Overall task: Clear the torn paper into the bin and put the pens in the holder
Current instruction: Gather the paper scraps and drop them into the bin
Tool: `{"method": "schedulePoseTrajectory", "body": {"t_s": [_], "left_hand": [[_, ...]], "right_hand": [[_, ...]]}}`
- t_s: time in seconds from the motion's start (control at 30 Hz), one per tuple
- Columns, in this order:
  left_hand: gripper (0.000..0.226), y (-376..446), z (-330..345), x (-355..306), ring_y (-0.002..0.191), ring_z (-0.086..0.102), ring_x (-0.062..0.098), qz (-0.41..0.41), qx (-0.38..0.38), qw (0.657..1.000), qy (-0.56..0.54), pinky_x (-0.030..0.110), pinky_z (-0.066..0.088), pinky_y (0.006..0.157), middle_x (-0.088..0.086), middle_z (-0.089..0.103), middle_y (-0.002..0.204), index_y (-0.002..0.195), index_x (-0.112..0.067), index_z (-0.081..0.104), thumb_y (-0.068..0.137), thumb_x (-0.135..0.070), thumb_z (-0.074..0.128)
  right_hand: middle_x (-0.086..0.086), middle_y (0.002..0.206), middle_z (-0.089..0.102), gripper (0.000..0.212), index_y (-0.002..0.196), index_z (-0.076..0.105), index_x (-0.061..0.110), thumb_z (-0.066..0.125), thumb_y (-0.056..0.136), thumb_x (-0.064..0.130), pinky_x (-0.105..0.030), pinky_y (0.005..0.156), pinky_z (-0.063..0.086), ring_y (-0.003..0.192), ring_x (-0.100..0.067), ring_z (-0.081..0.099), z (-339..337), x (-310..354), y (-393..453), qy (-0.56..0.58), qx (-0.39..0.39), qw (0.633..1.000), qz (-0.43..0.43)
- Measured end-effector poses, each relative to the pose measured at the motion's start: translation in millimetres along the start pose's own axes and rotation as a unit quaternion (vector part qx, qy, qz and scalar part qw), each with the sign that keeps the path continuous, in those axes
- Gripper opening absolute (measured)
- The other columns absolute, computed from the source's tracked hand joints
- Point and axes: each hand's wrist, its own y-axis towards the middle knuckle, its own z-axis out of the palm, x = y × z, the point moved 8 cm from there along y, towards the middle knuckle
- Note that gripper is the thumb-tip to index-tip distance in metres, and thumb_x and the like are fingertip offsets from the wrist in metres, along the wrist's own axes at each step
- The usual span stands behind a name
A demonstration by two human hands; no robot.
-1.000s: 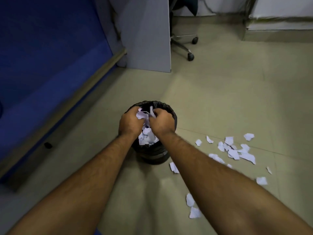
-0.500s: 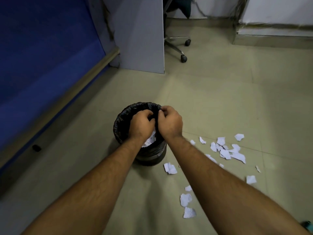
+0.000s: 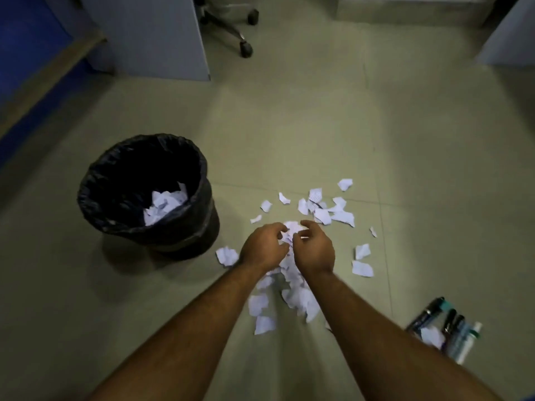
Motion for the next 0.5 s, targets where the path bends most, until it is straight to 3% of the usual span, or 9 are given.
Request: {"method": "schedulePoseTrajectory", "body": {"t_s": [0.1, 0.2, 0.27, 0.33, 0.4, 0.5], "left_hand": [[0.048, 5.0, 41.9, 12.5, 0.122, 0.054, 0.027, 0.004, 0.038, 0.996, 0.085, 0.034, 0.044, 0.098, 0.005, 0.059, 0.132, 0.133, -0.02, 0.053, 0.085, -0.021, 0.061], [0.059, 13.6, 63.1, 29.3, 0.123, 0.05, 0.03, -0.02, 0.027, 0.972, 0.231, 0.041, 0.045, 0.097, 0.008, 0.048, 0.138, 0.138, -0.022, 0.04, 0.084, -0.028, 0.061], [0.065, 23.3, 65.6, 45.7, 0.119, 0.05, 0.032, -0.086, -0.012, 0.955, 0.283, 0.041, 0.047, 0.091, 0.01, 0.044, 0.137, 0.141, -0.021, 0.036, 0.083, -0.026, 0.064], [0.068, 30.2, 66.2, 57.2, 0.118, 0.049, 0.033, -0.158, -0.023, 0.947, 0.277, 0.04, 0.05, 0.087, 0.012, 0.043, 0.135, 0.14, -0.019, 0.034, 0.081, -0.023, 0.069], [0.068, 35.8, 80.5, 58.3, 0.124, 0.045, 0.035, -0.183, 0.008, 0.954, 0.239, 0.042, 0.049, 0.092, 0.014, 0.04, 0.137, 0.142, -0.02, 0.031, 0.084, -0.022, 0.066], [0.055, 39.4, 100.4, 38.2, 0.126, 0.045, 0.033, -0.097, 0.004, 0.97, 0.221, 0.041, 0.048, 0.094, 0.012, 0.041, 0.138, 0.143, -0.022, 0.033, 0.093, -0.022, 0.056]], "right_hand": [[-0.004, 0.123, 0.064, 0.047, 0.127, 0.059, 0.023, 0.066, 0.082, 0.033, -0.039, 0.093, 0.049, 0.114, -0.029, 0.059, 11.8, -42.9, 7.1, -0.08, 0.028, 0.996, -0.014], [-0.019, 0.137, 0.053, 0.074, 0.132, 0.056, 0.017, 0.078, 0.069, 0.048, -0.053, 0.098, 0.042, 0.129, -0.042, 0.047, 10.5, -68.1, 18.6, -0.243, -0.037, 0.968, -0.048], [-0.021, 0.154, 0.033, 0.086, 0.146, 0.04, 0.017, 0.065, 0.077, 0.063, -0.059, 0.109, 0.027, 0.144, -0.042, 0.027, 6.2, -92.0, 26.8, -0.277, -0.035, 0.96, 0.01], [-0.017, 0.161, 0.019, 0.089, 0.153, 0.025, 0.018, 0.051, 0.085, 0.069, -0.058, 0.115, 0.017, 0.149, -0.038, 0.013, 5.0, -117.2, 35.5, -0.24, -0.015, 0.967, 0.086], [-0.018, 0.16, 0.022, 0.083, 0.153, 0.026, 0.015, 0.046, 0.089, 0.064, -0.055, 0.116, 0.017, 0.149, -0.038, 0.017, 15.5, -119.7, 37.6, -0.216, 0.004, 0.974, 0.068], [-0.02, 0.149, 0.044, 0.074, 0.147, 0.041, 0.011, 0.038, 0.087, 0.054, -0.049, 0.112, 0.032, 0.139, -0.039, 0.039, 34.4, -99.2, 30.2, -0.173, 0.013, 0.983, -0.056]]}}
